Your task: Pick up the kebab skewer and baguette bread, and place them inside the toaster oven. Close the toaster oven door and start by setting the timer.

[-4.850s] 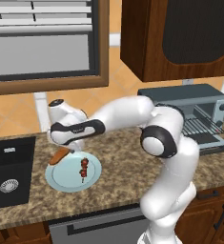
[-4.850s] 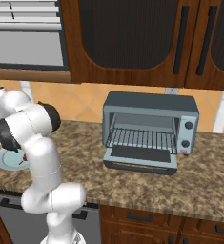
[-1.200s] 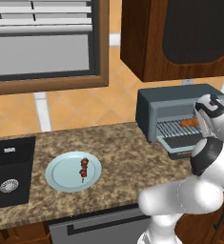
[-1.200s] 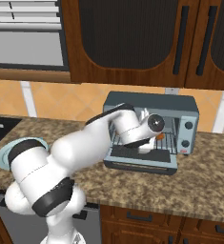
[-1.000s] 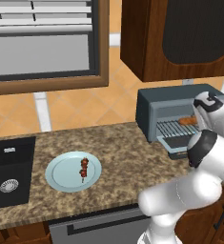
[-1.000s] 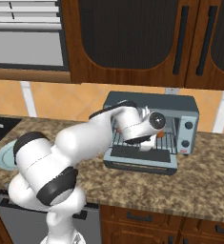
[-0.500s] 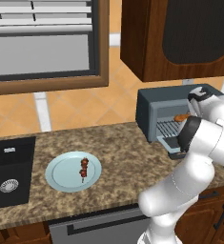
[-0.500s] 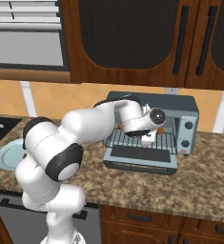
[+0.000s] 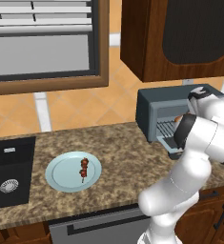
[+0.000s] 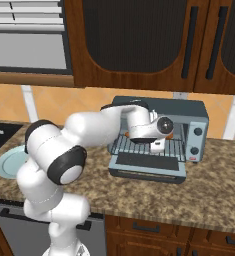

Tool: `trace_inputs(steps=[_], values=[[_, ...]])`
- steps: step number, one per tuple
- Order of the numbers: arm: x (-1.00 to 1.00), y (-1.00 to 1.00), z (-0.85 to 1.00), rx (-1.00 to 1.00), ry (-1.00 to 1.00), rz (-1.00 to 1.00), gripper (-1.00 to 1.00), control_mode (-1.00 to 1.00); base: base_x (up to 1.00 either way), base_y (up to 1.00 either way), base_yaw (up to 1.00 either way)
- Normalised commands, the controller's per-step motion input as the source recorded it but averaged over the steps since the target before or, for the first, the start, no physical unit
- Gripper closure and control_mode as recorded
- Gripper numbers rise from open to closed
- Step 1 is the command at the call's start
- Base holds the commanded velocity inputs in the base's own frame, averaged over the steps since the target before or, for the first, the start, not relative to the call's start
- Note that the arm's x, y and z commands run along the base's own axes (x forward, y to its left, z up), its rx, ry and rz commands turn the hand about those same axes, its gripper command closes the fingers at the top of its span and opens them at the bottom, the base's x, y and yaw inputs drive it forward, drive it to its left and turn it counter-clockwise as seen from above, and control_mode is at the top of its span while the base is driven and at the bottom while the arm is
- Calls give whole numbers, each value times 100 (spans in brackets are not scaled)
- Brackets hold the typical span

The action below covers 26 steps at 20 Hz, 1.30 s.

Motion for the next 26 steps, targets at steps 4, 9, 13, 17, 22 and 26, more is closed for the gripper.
trace_inputs(steps=[4,9,13,17,22,26], values=[[1,0,-7,0,6,0,-100,-100,0,0,0],[0,0,0,0,0,0,-100,-100,0,0,0],[0,0,0,0,0,0,-100,-100,0,0,0],[-20,-6,11,-1,0,0,-100,-100,0,0,0],[-46,-10,33,-5,3,0,-100,-100,0,0,0],[-93,2,21,-11,11,0,-100,-100,0,0,0]])
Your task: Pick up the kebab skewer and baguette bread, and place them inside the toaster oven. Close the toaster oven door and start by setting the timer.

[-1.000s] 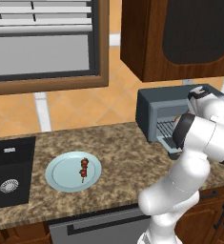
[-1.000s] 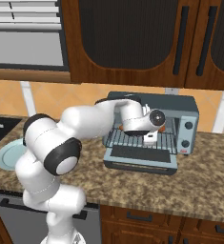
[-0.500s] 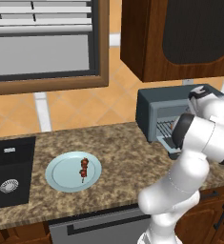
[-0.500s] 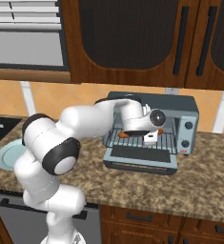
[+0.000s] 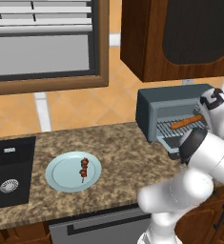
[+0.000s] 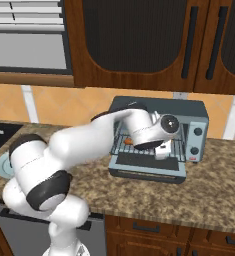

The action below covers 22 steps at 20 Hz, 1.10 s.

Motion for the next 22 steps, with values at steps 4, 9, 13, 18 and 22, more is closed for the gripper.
trace_inputs(steps=[4,9,13,18,22], values=[[-88,68,6,-20,14,9,-100,-100,0,0,0],[-44,100,17,-22,22,28,-100,-100,0,0,0],[-37,100,3,-29,23,30,-100,-100,0,0,0],[-10,100,0,-19,15,32,-100,-100,0,0,0],[-4,100,0,-14,7,34,-100,-100,0,0,0]])
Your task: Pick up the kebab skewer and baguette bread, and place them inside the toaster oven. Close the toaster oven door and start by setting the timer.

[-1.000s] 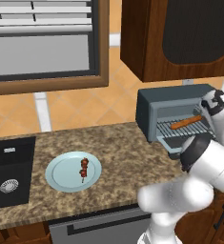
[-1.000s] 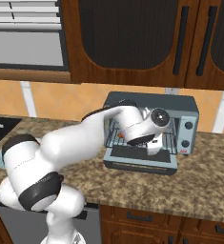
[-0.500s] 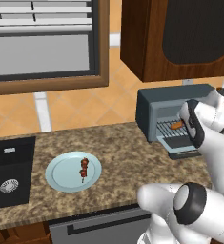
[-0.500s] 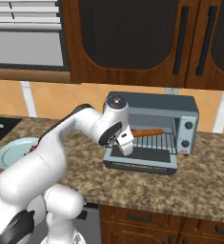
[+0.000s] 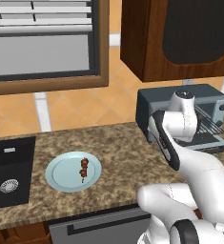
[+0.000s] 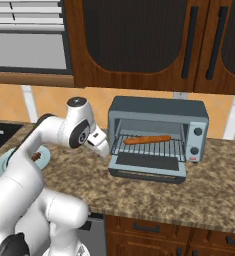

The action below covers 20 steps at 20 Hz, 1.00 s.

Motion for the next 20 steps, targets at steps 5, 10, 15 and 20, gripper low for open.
trace_inputs(steps=[5,10,15,20], values=[[-3,100,0,-15,8,30,-100,-100,0,0,0],[-1,99,0,-17,11,23,-100,-100,0,0,0],[0,83,0,-1,12,12,-100,-100,0,0,0],[1,72,0,8,8,5,-100,-100,0,0,0]])
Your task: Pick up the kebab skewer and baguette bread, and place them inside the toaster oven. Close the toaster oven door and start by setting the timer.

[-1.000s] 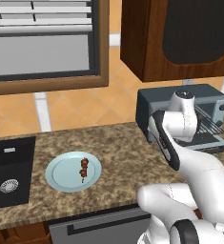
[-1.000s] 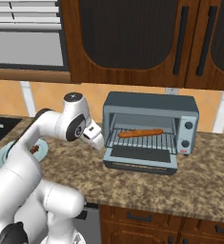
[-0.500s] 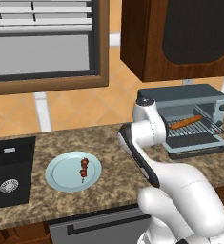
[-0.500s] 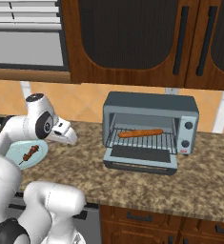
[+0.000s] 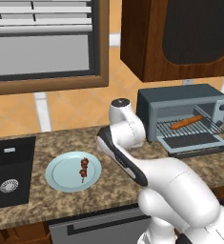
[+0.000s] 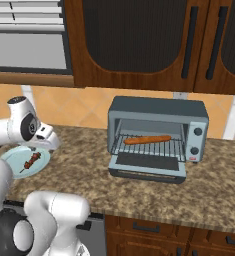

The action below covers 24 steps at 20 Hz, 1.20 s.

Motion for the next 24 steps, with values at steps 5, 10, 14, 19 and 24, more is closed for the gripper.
trace_inputs(steps=[5,10,14,19,24], values=[[4,69,0,13,7,4,-100,-100,0,0,0],[5,60,-9,5,2,2,-100,-100,0,0,0],[24,38,-24,0,0,0,-100,-100,0,0,0],[26,23,-34,0,0,0,-100,-100,0,0,0],[22,14,-31,0,0,0,-100,-100,0,0,0]])
